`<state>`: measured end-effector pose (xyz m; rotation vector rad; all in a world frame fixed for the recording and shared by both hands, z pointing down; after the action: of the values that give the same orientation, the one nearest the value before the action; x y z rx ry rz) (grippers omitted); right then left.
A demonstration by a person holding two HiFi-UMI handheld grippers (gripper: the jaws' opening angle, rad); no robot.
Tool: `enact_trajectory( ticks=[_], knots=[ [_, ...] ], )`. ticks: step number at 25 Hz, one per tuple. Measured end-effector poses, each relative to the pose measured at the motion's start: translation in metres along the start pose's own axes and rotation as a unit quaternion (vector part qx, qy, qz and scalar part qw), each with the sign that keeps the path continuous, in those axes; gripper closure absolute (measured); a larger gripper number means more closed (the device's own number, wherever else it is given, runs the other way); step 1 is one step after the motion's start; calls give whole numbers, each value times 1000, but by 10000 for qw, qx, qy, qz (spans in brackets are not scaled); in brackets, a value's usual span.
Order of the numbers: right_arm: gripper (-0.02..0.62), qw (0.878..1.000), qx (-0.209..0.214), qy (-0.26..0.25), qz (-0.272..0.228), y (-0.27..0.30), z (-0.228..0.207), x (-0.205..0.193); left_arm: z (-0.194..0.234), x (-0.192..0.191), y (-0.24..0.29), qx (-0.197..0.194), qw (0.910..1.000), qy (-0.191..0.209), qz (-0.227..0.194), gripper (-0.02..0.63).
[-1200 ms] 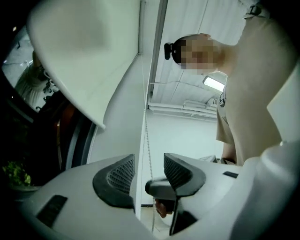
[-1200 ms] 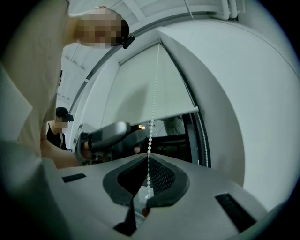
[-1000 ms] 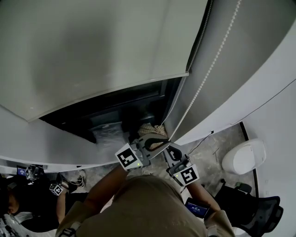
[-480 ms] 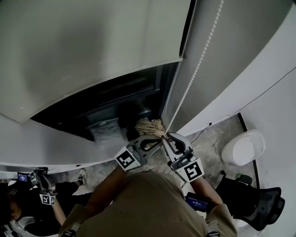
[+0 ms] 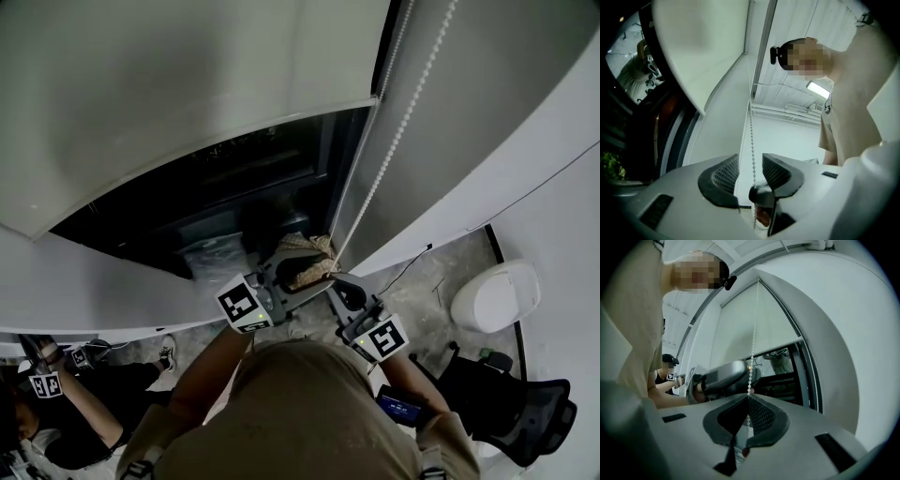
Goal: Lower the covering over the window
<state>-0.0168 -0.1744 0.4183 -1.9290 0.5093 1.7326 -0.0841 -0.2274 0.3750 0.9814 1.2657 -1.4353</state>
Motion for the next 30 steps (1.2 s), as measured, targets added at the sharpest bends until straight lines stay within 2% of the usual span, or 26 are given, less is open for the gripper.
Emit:
enact_trajectory(
  ticks=[2, 3, 5, 7, 10, 13, 15, 18, 20, 22, 25, 27, 30],
  knots=[
    [584, 10000, 58, -58, 49, 0, 1, 2, -5, 5, 14, 22, 9999, 66, 120, 575],
    [583, 9999, 66, -91, 1, -1, -1, 4, -5, 3, 17, 55, 9998, 77, 147, 582],
    [582, 9995, 30, -176, -250, -7, -8, 10, 1, -1, 12, 176, 9997, 193, 27, 587],
    [528, 9980, -58, -175, -611, -17, -16, 21, 9, -9, 3, 296, 9989, 359, 2, 589],
    [517, 9953, -10, -243, -941, -20, -14, 45, -1, -33, 2, 272, 9975, 432, 485, 589],
    [518, 9958, -14, -509, -765, -4, -4, 53, -16, -61, 3, 181, 9967, 328, 720, 589],
    [568, 9964, -263, -534, -612, 3, -6, 51, -18, -66, 0, 219, 9973, 174, 676, 589],
    [584, 9966, -401, -305, -650, 2, -11, 47, -15, -56, -13, 120, 9989, -193, 416, 588],
    [586, 9978, -336, -191, -534, 1, -14, 31, -5, -41, -24, 36, 9993, -360, 64, 462],
    [586, 9996, -199, -63, -178, 1, -11, 5, 0, -16, -22, 30, 9998, -165, -116, 462],
    [586, 9999, -86, 56, 16, 2, -2, -9, -3, 13, 5, 11, 9997, 225, 92, 462],
    [584, 10000, -51, -50, 28, 2, 0, -7, -4, 16, 17, 105, 9991, 343, 224, 578],
    [583, 9999, 63, -129, -27, -1, -1, -8, 2, 8, 11, 273, 9985, 444, 160, 582]
  ],
)
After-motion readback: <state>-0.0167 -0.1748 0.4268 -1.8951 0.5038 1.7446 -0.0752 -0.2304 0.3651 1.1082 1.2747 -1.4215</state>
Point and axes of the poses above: the fingertips, and each gripper's own axes: y forward along the fingers, z to its left, x out of its top, the point moved 5 cm from there along -y, backward along the fingers, and after that the axes turned 4 degrees about x, right-handed, at the moved point
